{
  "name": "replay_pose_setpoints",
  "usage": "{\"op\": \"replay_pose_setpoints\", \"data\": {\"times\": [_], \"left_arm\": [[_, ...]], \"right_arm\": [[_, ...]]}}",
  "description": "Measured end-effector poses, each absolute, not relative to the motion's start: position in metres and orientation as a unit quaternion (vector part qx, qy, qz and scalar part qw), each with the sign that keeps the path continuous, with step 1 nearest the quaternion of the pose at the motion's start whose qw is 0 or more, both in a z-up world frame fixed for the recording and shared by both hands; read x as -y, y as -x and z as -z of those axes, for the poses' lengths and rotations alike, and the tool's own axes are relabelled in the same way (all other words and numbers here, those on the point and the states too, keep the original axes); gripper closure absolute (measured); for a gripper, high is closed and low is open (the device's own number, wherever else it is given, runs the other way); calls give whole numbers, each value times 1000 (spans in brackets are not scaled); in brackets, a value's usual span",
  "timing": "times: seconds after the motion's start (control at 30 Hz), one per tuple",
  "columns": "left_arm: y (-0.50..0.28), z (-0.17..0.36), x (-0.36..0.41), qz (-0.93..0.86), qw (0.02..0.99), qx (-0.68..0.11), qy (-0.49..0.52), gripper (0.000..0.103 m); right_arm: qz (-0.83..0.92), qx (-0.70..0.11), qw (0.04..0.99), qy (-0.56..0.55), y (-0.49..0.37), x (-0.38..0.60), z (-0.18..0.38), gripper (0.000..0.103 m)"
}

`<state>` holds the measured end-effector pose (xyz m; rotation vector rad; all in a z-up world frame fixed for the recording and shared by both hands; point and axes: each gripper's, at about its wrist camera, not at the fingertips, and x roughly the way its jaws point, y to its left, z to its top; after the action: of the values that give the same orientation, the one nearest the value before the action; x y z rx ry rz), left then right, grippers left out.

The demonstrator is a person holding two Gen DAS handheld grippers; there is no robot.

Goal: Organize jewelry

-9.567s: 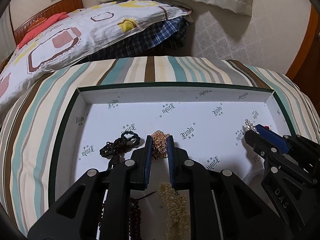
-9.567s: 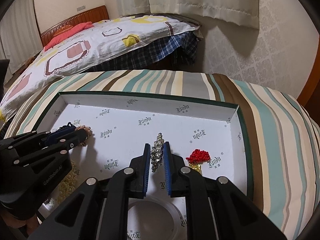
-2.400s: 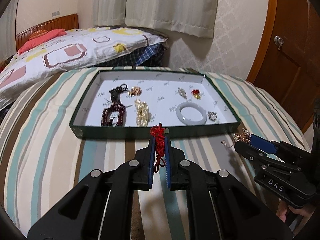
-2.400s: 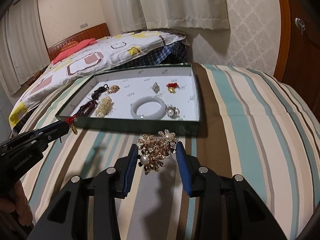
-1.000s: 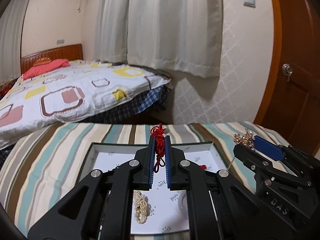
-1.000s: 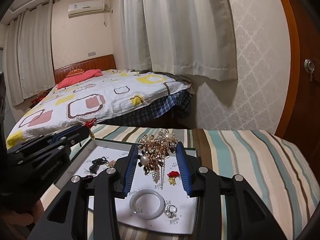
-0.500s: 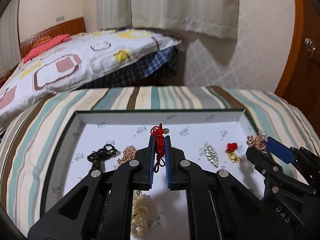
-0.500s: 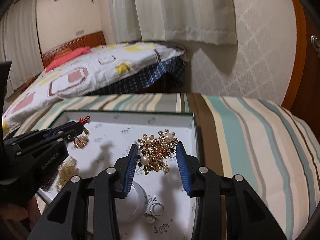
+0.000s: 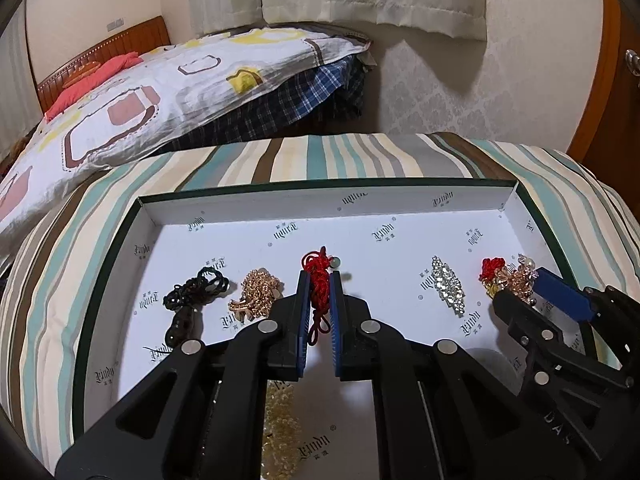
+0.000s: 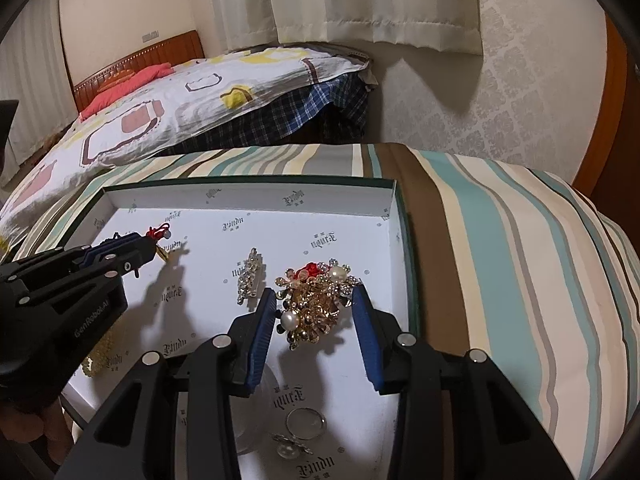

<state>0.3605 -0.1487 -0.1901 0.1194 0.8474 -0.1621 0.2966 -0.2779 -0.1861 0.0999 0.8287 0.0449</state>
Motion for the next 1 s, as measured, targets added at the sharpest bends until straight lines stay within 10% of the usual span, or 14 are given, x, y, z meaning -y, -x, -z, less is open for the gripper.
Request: {"op": "replay_pose_setpoints", "data": {"times": [1.0], "left_arm": [[-253, 132, 93, 62, 938, -341, -28, 20]], "right_arm": [[-1, -348, 935, -62, -211, 266, 140, 33]]}}
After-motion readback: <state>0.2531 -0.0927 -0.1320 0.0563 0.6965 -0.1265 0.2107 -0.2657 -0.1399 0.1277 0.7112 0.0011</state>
